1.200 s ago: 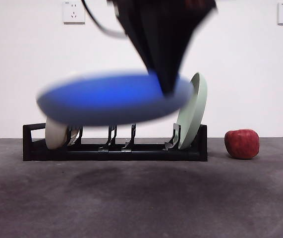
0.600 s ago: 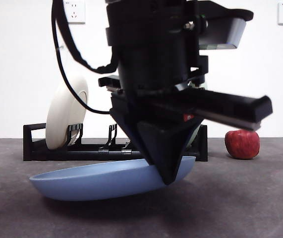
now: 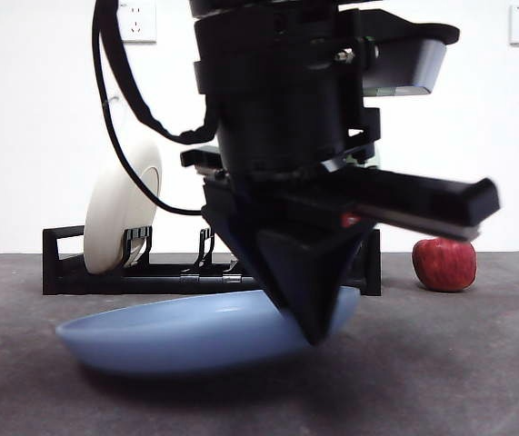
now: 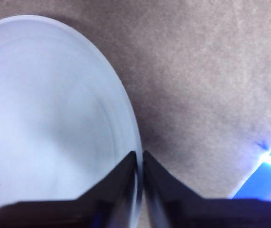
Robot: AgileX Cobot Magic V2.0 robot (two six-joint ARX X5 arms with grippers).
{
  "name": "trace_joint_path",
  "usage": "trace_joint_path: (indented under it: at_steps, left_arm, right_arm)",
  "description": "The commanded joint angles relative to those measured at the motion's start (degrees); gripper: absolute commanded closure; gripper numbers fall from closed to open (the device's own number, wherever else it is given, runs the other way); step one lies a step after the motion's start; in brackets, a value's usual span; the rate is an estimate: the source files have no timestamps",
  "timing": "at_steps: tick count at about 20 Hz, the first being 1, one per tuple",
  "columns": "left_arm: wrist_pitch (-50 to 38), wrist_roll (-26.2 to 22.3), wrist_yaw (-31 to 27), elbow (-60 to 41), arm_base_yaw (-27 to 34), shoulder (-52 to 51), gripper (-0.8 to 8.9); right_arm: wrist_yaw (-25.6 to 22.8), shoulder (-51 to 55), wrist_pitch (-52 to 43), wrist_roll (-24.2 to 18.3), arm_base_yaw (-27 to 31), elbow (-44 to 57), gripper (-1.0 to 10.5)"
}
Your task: Take the blue plate from the plate rack,put the plate on the table,take the apple from the table,put the apple in the plate
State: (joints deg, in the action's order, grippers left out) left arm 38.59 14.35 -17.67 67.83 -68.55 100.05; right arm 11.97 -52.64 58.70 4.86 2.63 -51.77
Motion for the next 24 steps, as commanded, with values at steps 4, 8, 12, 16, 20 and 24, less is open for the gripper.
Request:
trace_joint_path:
  at_steps: [4, 8, 12, 16, 20, 24]
  left_arm:
    - [-0.7, 0.7, 0.3, -0.7, 0.1, 0.3, 4.30]
    - [1.1, 0.8, 4.8, 0.8, 0.1, -0.3, 4.31]
    - [3.7, 0.9, 11.9, 2.9, -0.1, -4.3, 4.37]
    - [7.4, 0.5, 12.7, 3.2, -0.1, -13.4, 6.98]
    - [10.7, 0.5, 10.0, 3.2, -0.1, -26.7, 8.22]
    - [11.9, -1.5, 2.3, 3.2, 0.0, -39.5, 8.22]
  right_arm:
    - [0.0, 0.0, -0.3, -0.3, 0.0, -0.1, 9.5]
    - [1.7, 0.0, -0.9, -0.4, 0.0, -0.1, 9.5]
    - [5.7, 0.0, -6.0, -0.4, 0.0, -0.1, 9.5]
    - [6.7, 0.0, -15.6, 4.3, 0.0, -0.1, 9.5]
    - [9.2, -3.1, -25.8, 6.5, -0.3, -0.1, 6.2]
    - [8.3, -11.0, -32.5, 6.7, -2.4, -0.4, 3.1]
